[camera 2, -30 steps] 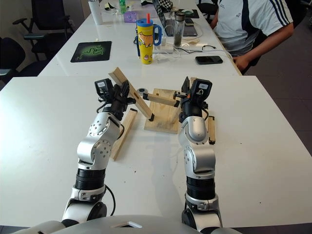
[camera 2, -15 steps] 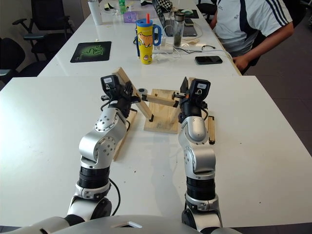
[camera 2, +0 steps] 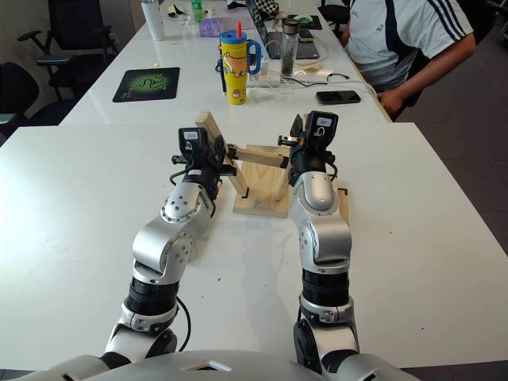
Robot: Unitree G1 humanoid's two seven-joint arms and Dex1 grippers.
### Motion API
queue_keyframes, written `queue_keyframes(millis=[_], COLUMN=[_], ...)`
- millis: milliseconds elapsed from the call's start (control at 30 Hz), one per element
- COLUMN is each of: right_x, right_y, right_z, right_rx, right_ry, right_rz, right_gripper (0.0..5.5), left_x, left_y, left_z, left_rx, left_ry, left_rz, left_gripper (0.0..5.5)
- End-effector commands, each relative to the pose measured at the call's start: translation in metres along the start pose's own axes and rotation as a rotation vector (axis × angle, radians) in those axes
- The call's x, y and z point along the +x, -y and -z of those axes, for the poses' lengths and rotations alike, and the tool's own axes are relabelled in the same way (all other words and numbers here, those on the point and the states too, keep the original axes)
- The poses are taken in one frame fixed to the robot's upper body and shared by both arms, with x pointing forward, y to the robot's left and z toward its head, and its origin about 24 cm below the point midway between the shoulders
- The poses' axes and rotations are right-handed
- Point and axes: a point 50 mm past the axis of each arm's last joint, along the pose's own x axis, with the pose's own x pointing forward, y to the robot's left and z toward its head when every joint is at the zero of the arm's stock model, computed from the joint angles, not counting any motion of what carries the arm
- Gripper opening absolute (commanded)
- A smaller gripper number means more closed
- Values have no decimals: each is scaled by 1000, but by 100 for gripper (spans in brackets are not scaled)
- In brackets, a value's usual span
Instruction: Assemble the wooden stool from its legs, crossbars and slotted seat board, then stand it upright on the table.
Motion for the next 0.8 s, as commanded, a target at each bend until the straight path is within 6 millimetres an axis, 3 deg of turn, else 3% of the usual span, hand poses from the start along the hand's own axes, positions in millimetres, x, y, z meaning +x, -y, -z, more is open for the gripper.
queue_keyframes(millis=[33, 800], right_x=[-1, -10], right_y=[-10, 8], right_z=[-2, 34], right_rx=[-136, -257], right_ry=[24, -128], right_rz=[-76, -52], right_gripper=[101, 106], left_x=[-8, -10], left_y=[-19, -42], left_z=[58, 62], left_rx=[69, -21], left_ry=[-290, -226], left_rz=[-93, -199], left_gripper=[104, 105])
